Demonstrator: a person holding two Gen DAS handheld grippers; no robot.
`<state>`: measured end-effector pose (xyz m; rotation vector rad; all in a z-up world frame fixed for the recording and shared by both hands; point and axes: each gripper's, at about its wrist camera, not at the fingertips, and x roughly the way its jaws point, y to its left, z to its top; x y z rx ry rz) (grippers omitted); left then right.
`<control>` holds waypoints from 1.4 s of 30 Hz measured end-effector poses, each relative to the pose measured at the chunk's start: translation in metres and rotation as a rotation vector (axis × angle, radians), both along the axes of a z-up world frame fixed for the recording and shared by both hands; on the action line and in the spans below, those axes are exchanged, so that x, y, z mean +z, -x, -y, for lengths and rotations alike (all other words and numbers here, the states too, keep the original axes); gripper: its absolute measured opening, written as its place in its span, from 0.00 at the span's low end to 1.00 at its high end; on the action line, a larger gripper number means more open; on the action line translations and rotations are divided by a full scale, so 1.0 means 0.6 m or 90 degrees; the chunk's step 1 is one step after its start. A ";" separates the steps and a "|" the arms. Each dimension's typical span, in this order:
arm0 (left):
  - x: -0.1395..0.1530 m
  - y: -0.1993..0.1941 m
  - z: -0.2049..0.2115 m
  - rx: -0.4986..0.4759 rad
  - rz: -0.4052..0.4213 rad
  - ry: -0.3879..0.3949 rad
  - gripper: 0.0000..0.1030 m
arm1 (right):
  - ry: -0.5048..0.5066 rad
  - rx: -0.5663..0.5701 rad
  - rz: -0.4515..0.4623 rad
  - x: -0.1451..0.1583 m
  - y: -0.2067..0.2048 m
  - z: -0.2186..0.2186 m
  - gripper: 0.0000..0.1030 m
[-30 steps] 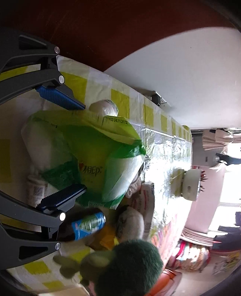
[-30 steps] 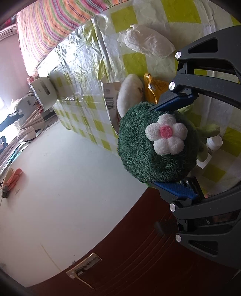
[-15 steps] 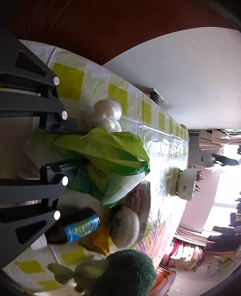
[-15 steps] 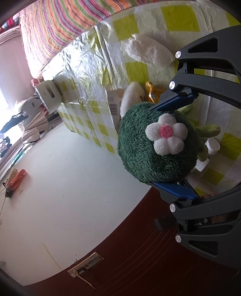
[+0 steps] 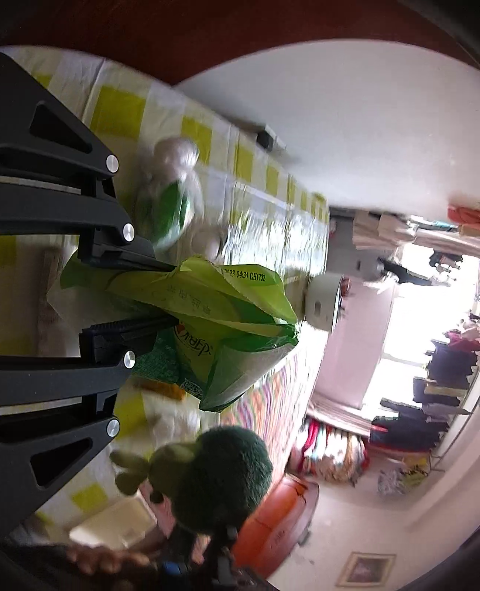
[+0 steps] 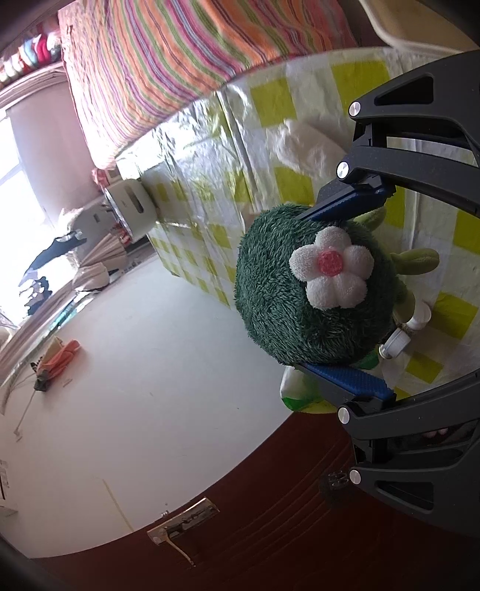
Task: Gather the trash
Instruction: 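Carry plush toy to cream bin and open right tool while left tool lifts green bag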
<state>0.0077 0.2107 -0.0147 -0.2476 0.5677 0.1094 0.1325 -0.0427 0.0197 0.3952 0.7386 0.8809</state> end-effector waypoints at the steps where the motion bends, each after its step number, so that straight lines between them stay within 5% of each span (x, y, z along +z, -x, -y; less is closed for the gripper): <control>1: 0.001 0.000 0.003 -0.008 0.000 0.015 0.21 | -0.001 -0.006 0.000 0.000 0.000 0.008 0.66; 5: 0.002 -0.004 0.006 -0.057 0.003 0.093 0.21 | -0.012 -0.030 -0.002 0.000 0.001 0.043 0.66; 10: 0.008 -0.011 0.032 -0.077 0.013 0.099 0.21 | -0.017 -0.071 0.018 0.006 0.013 0.093 0.66; 18: 0.002 -0.032 0.062 -0.181 0.007 0.234 0.21 | -0.025 -0.120 0.013 -0.005 0.024 0.158 0.66; 22: -0.002 -0.039 0.080 -0.263 0.005 0.312 0.21 | -0.034 -0.144 0.013 -0.006 0.031 0.189 0.66; 31: 0.023 -0.019 0.154 -0.562 0.065 0.458 0.21 | -0.058 -0.217 0.045 0.006 0.065 0.272 0.67; 34: 0.026 -0.019 0.166 -0.661 0.082 0.556 0.21 | -0.068 -0.240 0.053 0.008 0.080 0.298 0.67; 42: 0.057 -0.013 0.202 -0.729 0.109 0.612 0.21 | -0.078 -0.296 0.080 0.008 0.122 0.368 0.67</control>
